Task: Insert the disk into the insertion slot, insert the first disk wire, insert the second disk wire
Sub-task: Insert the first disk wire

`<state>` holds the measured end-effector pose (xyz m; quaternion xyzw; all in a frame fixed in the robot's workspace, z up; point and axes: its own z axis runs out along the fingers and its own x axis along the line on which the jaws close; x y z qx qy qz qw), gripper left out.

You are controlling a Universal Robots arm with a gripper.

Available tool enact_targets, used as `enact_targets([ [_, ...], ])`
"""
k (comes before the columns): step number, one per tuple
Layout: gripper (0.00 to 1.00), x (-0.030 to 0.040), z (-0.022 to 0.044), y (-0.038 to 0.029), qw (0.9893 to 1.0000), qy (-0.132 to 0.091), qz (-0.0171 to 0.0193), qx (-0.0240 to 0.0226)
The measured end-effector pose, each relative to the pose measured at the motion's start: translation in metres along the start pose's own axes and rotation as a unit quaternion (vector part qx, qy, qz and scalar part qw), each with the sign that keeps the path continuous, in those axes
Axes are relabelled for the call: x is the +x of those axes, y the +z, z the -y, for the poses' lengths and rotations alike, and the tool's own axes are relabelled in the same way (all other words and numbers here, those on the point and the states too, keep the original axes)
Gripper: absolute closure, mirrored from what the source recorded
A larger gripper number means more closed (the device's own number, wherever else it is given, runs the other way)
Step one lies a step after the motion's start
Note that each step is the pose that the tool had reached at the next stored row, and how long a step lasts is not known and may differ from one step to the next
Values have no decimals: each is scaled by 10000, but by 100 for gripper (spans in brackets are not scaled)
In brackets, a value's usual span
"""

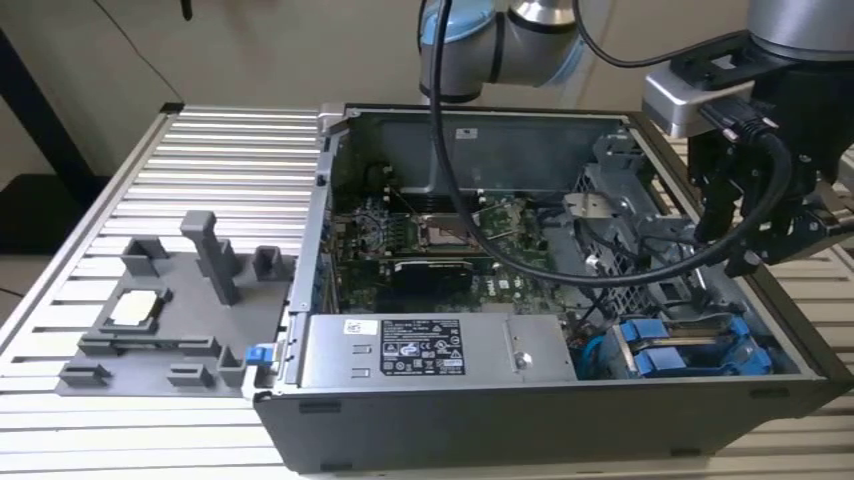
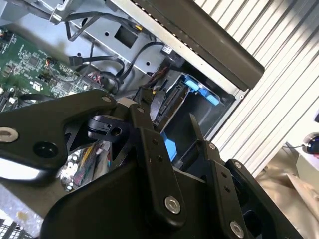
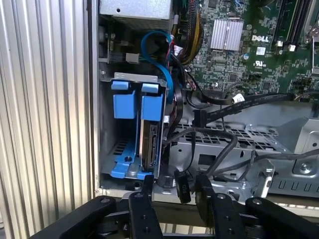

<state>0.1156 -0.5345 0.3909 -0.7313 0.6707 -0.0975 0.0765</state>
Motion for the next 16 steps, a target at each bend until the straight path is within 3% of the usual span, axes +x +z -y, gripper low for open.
enact_targets([
  [13,53,-1,-4,9,10000,0,-2,5],
  [14,55,-1,-4,9,10000,0,-2,5],
  [16,68,-1,-4,9,10000,0,-2,5],
])
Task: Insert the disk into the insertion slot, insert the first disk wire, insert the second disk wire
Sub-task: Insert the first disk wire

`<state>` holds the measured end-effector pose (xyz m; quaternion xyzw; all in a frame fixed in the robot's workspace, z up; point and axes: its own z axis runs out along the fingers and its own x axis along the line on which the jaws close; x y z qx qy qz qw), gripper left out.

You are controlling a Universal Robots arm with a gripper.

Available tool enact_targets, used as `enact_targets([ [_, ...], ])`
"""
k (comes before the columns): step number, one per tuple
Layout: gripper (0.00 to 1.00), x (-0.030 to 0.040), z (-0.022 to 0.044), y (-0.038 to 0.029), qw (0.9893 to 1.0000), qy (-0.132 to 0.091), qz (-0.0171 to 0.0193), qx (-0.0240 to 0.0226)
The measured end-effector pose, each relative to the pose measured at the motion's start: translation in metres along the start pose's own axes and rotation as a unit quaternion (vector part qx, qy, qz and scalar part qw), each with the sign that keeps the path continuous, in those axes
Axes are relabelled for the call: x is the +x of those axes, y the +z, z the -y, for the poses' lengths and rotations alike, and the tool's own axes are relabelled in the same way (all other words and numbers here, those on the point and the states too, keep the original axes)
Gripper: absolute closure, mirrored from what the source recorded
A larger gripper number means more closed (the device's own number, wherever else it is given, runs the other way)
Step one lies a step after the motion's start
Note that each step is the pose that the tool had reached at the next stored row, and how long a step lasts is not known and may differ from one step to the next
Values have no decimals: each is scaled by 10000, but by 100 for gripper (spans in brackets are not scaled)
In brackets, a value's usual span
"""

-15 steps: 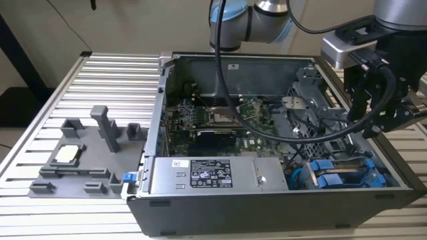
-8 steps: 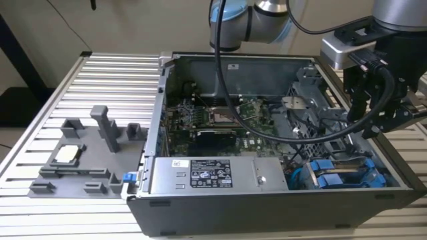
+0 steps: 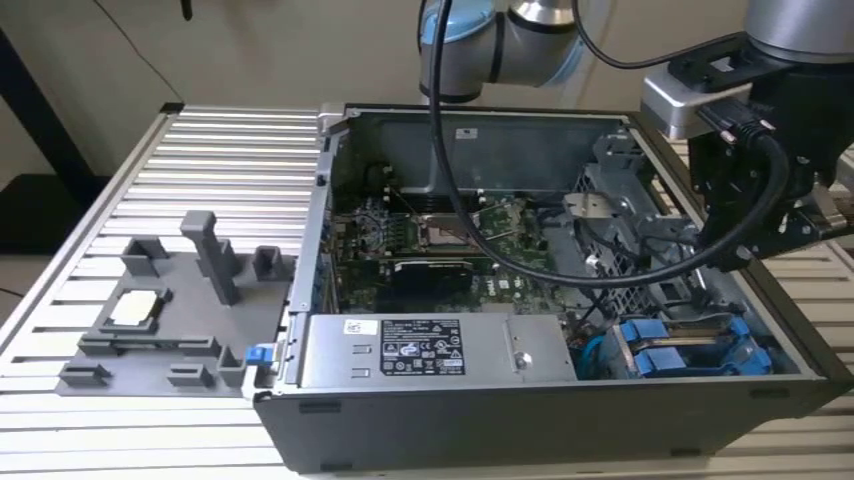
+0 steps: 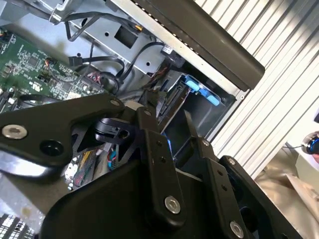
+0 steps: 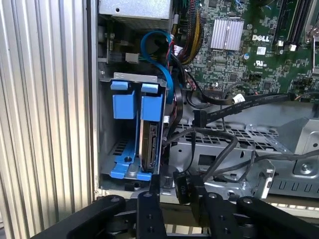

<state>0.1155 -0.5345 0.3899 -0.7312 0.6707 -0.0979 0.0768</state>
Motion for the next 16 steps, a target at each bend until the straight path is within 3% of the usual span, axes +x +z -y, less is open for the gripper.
enact_targets([
  [1,68,0,0,0,10000,0,0,0],
  [3,80,0,0,1,10000,0,0,0],
  [16,81,0,-1,3,10000,0,0,0],
])
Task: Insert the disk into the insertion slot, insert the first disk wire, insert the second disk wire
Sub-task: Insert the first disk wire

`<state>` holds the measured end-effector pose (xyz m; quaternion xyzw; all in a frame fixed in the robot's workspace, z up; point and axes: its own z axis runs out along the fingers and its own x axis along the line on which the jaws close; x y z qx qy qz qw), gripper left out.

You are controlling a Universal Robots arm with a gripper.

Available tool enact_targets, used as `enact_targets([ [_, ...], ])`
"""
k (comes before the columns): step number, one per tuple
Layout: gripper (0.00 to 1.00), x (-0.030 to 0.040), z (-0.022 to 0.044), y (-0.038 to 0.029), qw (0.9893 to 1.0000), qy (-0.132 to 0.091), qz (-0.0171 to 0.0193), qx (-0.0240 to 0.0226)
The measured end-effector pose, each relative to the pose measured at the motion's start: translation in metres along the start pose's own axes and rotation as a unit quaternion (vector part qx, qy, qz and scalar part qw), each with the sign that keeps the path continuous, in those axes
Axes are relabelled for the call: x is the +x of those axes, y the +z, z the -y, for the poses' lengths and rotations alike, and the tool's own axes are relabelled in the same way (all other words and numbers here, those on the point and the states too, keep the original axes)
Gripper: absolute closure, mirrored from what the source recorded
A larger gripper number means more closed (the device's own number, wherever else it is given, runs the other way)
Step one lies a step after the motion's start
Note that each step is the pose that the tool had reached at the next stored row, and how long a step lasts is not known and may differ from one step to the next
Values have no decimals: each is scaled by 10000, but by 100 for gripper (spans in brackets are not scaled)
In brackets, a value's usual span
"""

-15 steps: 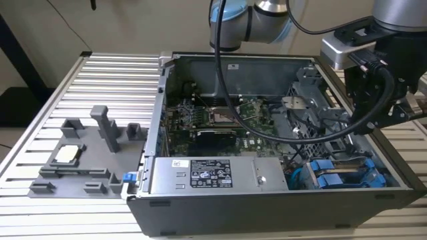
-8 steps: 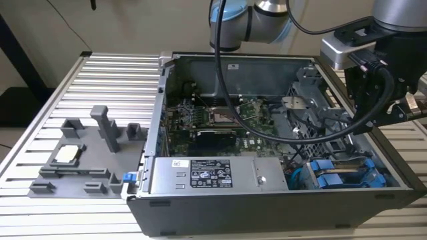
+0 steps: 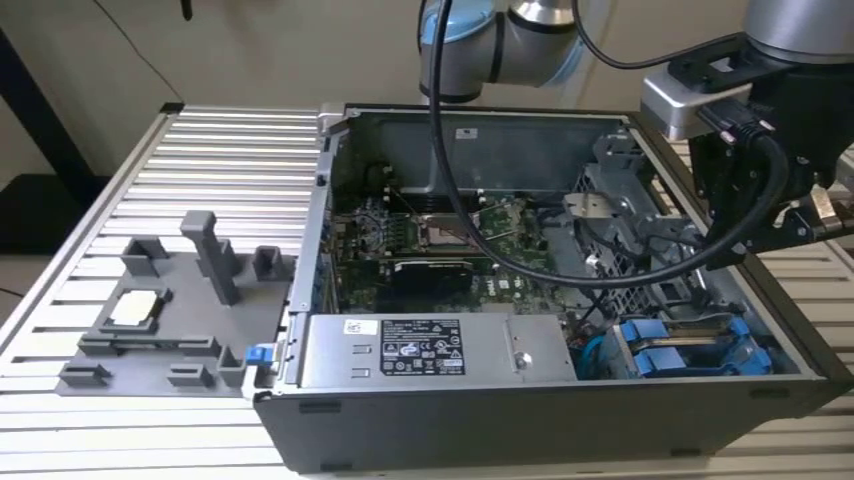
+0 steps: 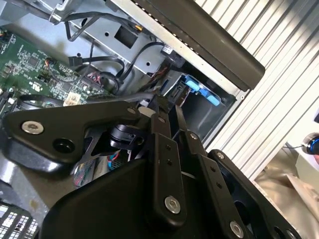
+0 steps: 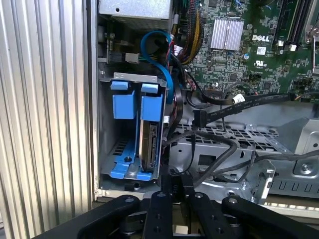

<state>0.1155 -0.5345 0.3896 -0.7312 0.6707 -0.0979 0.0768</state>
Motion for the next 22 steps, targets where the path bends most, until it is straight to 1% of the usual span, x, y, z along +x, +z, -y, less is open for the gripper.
enact_targets([
  [3,81,2,-2,5,10000,-2,-8,-1],
  [6,81,38,-3,13,10000,-4,-17,-1],
  [13,81,229,-17,42,10000,-4,-18,-2],
  [14,81,248,-19,46,10000,-4,-18,-3],
  [15,81,256,-20,48,10000,-5,-20,-4],
  [19,81,257,-19,48,10000,-5,-22,-5],
  [20,81,257,-19,49,10000,-2,-9,-4],
  [21,81,257,-19,50,10000,10,36,0],
  [22,81,257,-19,52,9999,29,108,6],
])
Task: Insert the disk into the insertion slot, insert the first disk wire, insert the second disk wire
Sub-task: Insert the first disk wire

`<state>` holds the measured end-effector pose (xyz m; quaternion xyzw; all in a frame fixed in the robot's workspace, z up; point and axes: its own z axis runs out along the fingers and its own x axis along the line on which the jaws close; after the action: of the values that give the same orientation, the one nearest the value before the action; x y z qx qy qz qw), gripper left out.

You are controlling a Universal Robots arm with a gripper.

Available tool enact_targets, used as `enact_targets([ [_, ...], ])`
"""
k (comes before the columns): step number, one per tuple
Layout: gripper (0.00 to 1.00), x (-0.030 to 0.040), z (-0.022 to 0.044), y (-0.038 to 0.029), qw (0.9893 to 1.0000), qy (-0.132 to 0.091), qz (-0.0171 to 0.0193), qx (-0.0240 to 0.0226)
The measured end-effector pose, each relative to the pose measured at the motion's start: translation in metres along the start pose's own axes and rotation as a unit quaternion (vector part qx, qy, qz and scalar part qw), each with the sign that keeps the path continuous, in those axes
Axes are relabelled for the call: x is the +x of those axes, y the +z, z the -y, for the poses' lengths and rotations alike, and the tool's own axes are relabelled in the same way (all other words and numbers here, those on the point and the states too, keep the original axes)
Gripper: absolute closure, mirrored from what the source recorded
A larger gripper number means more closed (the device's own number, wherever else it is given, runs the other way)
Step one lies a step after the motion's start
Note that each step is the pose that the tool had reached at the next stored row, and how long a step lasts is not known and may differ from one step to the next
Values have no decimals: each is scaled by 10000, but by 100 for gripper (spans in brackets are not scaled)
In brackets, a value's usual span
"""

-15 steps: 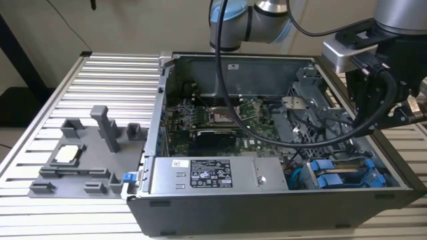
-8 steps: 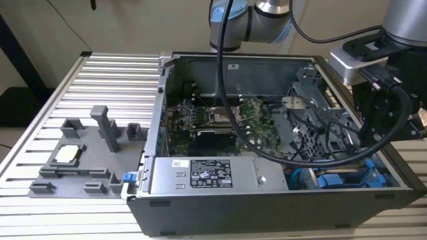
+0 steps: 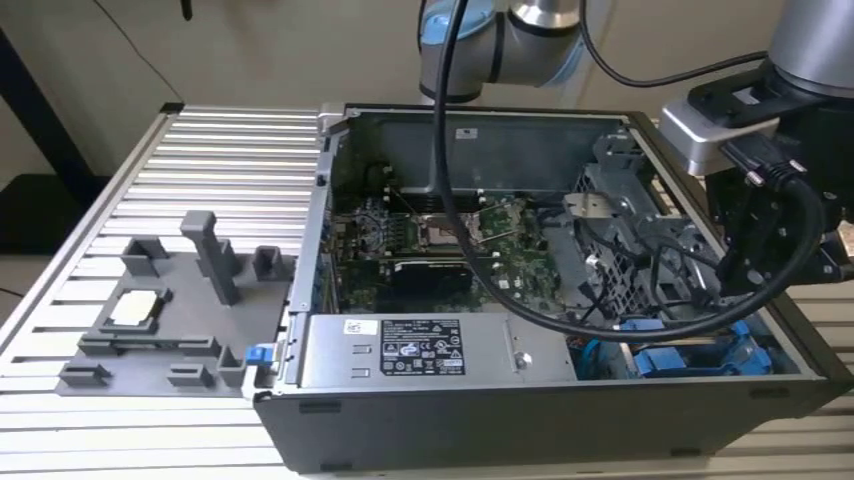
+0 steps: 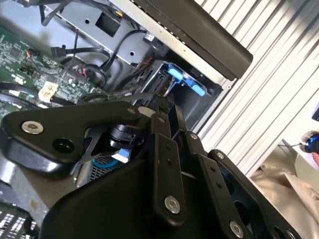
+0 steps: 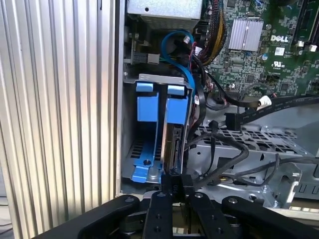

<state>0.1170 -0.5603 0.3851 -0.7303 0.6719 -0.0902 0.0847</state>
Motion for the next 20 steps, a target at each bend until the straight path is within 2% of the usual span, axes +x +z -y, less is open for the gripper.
enact_targets([
  [2,81,-1,-1,4,9999,41,150,13],
  [3,81,0,2,9,9998,51,191,16],
  [4,81,3,12,14,9998,54,200,8],
  [6,81,8,42,29,9998,57,207,-54],
  [10,81,20,126,62,9994,61,223,-265],
  [14,81,37,213,91,9987,66,242,-443],
  [18,81,54,289,115,9977,71,258,-616],
  [20,81,61,315,127,9970,74,267,-725],
])
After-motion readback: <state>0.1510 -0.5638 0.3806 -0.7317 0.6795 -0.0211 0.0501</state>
